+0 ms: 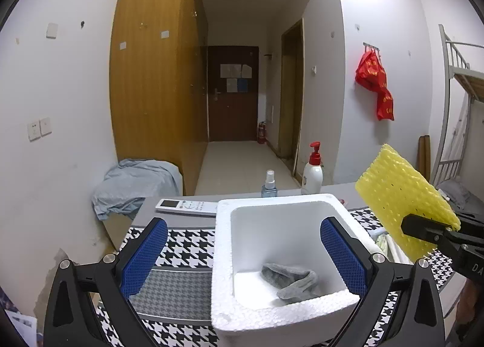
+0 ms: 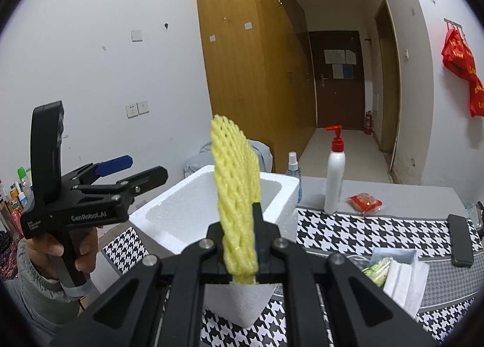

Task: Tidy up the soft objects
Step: 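Open the left gripper to drop the grey sock into the foam box, then lower the yellow net into the foam box and open the right gripper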

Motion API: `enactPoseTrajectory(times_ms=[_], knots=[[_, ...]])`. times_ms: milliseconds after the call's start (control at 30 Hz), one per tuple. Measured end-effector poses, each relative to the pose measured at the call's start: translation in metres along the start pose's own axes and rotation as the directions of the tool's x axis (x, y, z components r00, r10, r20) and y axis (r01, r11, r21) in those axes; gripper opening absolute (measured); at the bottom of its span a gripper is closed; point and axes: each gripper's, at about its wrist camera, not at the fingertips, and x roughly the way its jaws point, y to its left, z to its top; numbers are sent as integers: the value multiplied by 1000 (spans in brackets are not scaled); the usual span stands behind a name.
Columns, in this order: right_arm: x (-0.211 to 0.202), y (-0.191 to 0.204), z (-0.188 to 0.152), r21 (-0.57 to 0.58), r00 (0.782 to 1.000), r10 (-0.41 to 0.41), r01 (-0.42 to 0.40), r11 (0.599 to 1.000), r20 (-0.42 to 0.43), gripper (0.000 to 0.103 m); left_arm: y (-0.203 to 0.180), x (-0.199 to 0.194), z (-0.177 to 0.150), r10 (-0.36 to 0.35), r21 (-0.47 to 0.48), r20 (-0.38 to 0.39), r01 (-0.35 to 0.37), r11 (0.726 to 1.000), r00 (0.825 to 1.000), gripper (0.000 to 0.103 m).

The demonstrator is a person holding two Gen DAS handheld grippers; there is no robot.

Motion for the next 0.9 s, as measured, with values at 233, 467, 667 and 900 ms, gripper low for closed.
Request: enactPoseTrajectory(times_ms=[233, 467, 667, 900], knots=[[6, 5, 3, -8, 1000, -8, 8, 1000, -8, 12, 10, -9, -3, 16, -12, 20, -16, 1000, 1000, 102], [20, 13, 7, -21, 1000, -2, 2, 1000, -24, 12, 26, -24, -11, 36, -32, 43, -35, 999, 998, 102], [33, 23, 10, -35, 999, 8, -9, 999, -41, 12, 37, -32, -18, 48, -48, 46, -46, 998, 998, 102], [48, 32, 12, -40, 998, 12, -15, 999, -67, 12, 51, -35, -25, 53, -67, 38, -50, 997, 998, 102]])
